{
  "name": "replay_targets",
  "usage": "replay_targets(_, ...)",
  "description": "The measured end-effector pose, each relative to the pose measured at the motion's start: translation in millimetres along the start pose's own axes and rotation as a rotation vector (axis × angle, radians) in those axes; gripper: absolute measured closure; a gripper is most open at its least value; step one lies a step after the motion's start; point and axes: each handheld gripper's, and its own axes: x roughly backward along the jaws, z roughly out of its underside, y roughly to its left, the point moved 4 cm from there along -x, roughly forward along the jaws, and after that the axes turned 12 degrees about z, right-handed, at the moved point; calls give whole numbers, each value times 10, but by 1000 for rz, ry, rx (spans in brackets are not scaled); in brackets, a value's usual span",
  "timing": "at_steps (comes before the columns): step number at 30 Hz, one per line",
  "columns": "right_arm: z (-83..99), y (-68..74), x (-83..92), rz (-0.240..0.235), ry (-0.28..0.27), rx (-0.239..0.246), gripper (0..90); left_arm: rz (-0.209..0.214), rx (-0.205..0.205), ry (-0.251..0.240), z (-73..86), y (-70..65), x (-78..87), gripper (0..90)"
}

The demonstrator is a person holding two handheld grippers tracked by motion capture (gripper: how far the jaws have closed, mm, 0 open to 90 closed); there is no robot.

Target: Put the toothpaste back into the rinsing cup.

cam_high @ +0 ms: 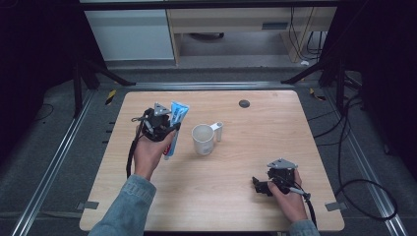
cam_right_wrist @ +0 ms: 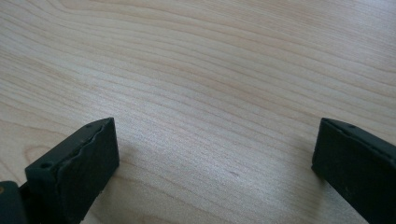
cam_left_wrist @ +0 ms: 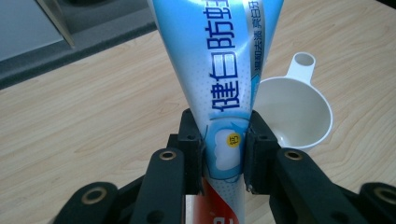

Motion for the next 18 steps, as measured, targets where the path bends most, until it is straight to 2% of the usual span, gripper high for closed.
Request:
replay_targets(8,0,0,0,0,-1,0,8,-4,-16,-52,-111,-101,-8,722)
replay_targets(10,0,0,0,0,0,0,7,-5,-23,-52,-128,-109,-7,722)
replay_targets(13,0,0,0,0,-1,0,8,-6,-20,-83,-205,-117,31,722)
replay_targets(18,0,0,0,-1,-1,0,7,-13,-24,-103,-260,-125,50,722)
